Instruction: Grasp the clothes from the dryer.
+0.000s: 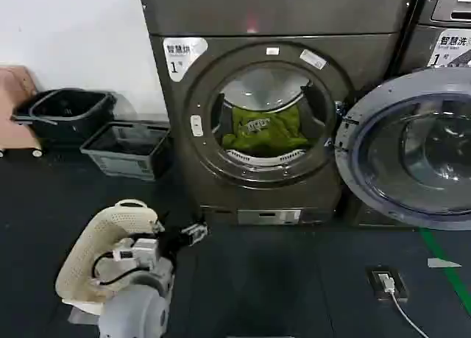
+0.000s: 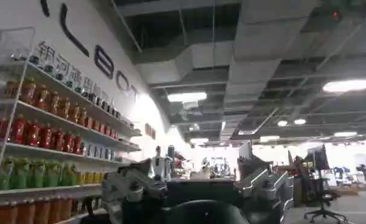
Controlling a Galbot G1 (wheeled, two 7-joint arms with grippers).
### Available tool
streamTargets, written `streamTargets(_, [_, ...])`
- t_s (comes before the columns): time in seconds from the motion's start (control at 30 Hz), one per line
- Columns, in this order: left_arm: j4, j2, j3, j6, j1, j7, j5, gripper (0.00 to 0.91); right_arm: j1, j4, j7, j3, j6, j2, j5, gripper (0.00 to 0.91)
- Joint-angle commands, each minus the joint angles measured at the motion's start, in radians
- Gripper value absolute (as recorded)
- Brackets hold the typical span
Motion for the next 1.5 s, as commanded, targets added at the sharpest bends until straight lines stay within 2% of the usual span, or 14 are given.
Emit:
streamTargets(0.03, [0.002,-0.003,0.008,0.049,0.000,0.001,0.015,0.907,-0.001,-0.006,0.030,-0.019,0.066,0.002,0.012,0.907])
streamTargets(0.23, [0.002,-0.004,0.011,0.049,0.003,0.002,0.014,0.907,-0.001,-0.008,0.030,-0.021,0.068,0.002,-0.015,0.907])
streamTargets(0.57, [0.001,-0.002,0.017,0.049,0.007,0.000,0.016,0.907,-0.005,-0.005,0.072,-0.022,0.046,0.009,-0.014,0.907])
streamTargets(1.5, [0.011,-0.008,0.023,0.049,0.007,0.004,0.030,0.907,-0.002,-0.022,0.090,-0.020,0.035,0.018,-0.013,0.907])
